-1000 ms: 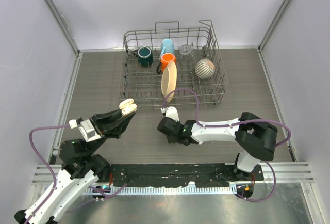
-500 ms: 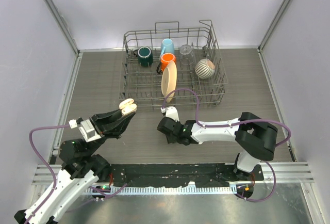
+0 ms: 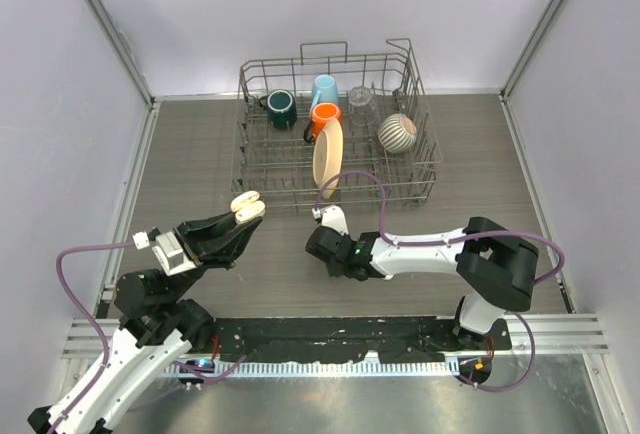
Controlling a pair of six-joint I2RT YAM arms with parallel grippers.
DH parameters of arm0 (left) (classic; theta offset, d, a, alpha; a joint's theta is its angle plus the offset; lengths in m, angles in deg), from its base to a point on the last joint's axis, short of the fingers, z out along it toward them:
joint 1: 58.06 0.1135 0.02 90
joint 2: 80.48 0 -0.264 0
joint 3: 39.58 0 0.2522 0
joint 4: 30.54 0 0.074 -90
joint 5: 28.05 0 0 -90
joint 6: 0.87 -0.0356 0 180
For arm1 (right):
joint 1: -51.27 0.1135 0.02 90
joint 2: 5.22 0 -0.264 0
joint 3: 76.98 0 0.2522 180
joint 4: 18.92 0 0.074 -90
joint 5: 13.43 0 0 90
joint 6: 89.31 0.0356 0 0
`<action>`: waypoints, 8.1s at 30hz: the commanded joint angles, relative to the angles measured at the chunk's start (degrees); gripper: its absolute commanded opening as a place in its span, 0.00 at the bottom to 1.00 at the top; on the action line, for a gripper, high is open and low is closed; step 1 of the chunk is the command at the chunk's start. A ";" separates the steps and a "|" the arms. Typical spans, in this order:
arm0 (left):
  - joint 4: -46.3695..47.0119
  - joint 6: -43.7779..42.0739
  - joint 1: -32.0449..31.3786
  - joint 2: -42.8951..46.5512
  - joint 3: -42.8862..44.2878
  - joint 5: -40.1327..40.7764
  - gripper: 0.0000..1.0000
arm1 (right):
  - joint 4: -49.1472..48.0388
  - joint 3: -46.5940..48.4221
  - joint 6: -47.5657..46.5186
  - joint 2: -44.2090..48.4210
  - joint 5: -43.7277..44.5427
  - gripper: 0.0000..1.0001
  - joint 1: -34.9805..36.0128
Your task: Insert the wireless bluetooth earbuds into the charging case
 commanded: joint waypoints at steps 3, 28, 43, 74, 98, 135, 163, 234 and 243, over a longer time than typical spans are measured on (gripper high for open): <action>2.34 0.34 0.29 -0.08 0.08 -0.31 0.00 | 2.69 1.09 2.00 2.35 2.63 0.03 -0.17; 14.03 4.03 0.29 -8.08 -3.61 0.31 0.00 | -60.90 -8.23 -32.68 41.75 23.65 0.01 13.88; 20.36 6.93 0.29 -11.59 -4.93 -4.70 0.00 | -79.66 -2.08 -38.95 29.36 14.60 0.01 17.50; 23.97 8.08 0.29 -15.11 -3.26 -9.00 0.00 | -73.07 2.41 -31.21 19.25 12.04 0.01 17.50; 25.55 7.73 0.29 -12.83 -3.26 -4.97 0.00 | -69.55 0.65 -34.11 19.42 13.54 0.01 17.50; 26.34 7.73 0.29 -12.92 -3.96 -4.35 0.00 | -68.32 4.08 -32.00 18.98 13.71 0.01 17.41; 26.43 8.34 0.29 -13.27 -5.90 -4.35 0.00 | -70.78 4.61 -29.11 19.07 11.61 0.01 16.01; 30.12 7.81 0.29 -15.38 -3.52 -3.82 0.00 | -52.94 7.86 -26.29 22.05 14.06 0.42 15.92; 28.89 8.34 0.29 -15.29 -3.79 -4.79 0.00 | -53.38 8.21 -26.29 23.72 12.92 0.51 15.92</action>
